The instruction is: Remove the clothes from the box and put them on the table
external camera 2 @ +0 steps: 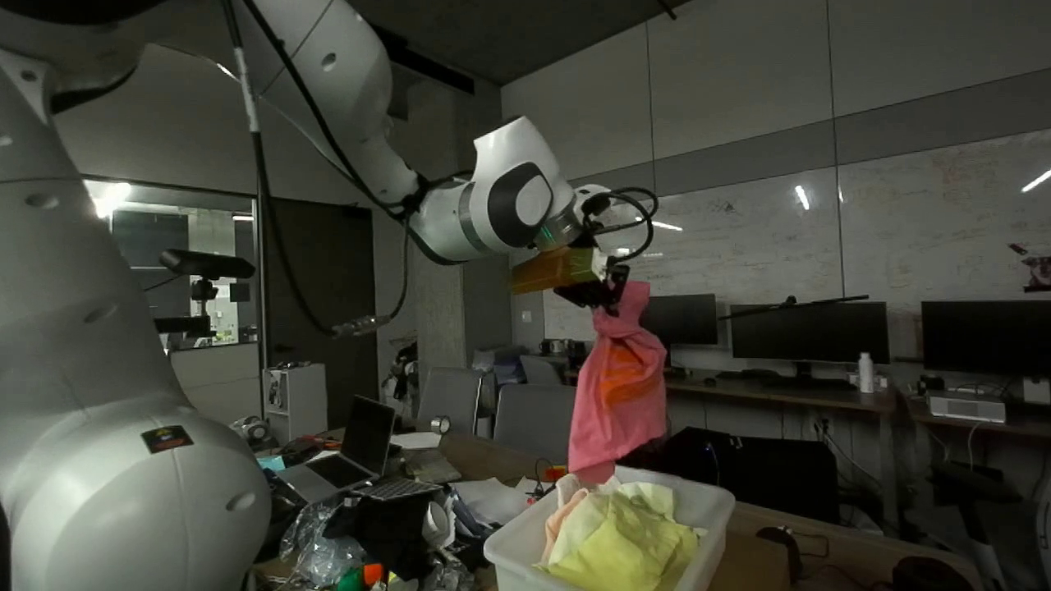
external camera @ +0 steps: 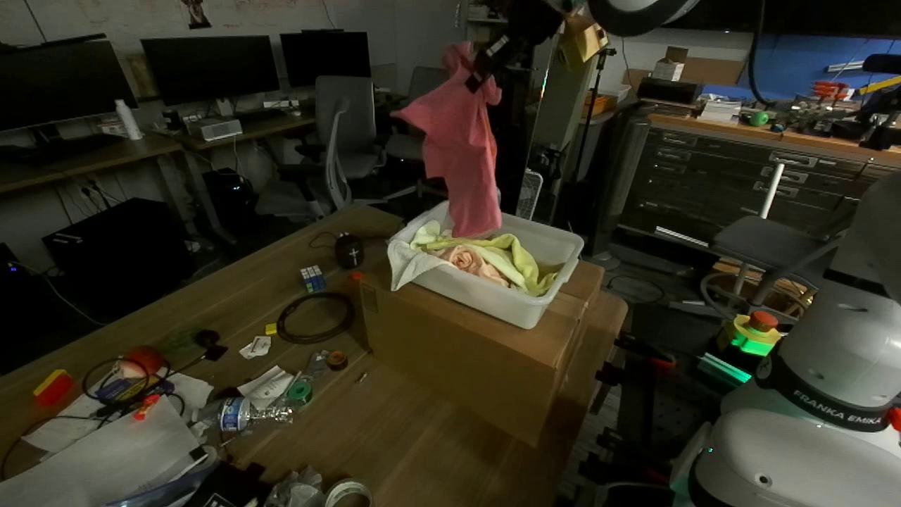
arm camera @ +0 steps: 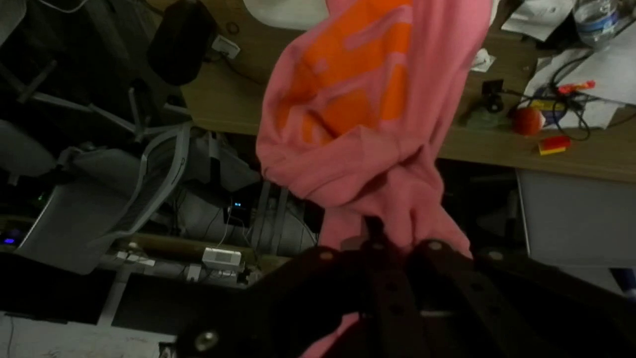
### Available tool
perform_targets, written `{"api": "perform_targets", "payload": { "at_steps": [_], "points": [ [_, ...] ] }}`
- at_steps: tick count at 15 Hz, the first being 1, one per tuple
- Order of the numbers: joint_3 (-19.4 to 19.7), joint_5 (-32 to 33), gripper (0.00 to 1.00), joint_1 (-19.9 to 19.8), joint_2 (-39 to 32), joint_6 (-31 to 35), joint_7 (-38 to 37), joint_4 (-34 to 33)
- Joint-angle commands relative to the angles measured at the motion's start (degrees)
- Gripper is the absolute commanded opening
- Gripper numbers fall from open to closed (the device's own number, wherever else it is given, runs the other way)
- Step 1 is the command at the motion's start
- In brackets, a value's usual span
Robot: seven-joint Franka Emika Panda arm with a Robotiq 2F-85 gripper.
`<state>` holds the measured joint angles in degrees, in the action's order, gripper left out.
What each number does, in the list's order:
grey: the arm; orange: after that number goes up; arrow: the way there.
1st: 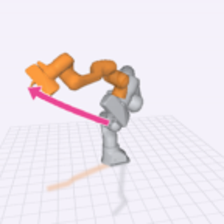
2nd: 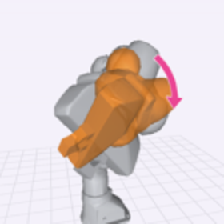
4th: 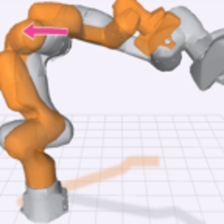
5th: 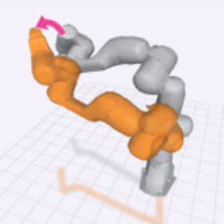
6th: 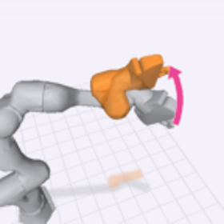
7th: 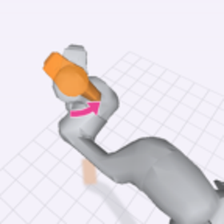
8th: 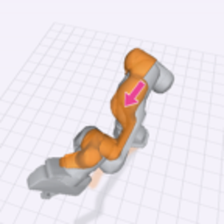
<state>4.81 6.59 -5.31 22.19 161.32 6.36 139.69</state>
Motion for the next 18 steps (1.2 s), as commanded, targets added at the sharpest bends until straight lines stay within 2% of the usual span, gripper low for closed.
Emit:
{"api": "perform_targets", "payload": {
  "at_steps": [1,4,10,14,18],
  "points": [
    [-0.32,-2.58,0.02,2.0,6.5,1.97,-1.22,3.13],
    [0.77,-5.57,0.02,8.85,7.33,-5.97,3.93,2.38],
    [-2.81,-9.38,0.02,17.95,2.77,-21.76,8.79,-0.88],
    [-5.23,-9.92,0.02,20.93,-2.6,-30.24,13.46,-4.83],
    [-8.12,-8.4,0.02,20.42,-8.29,-31.19,14.67,-8.72]
  ]
}}
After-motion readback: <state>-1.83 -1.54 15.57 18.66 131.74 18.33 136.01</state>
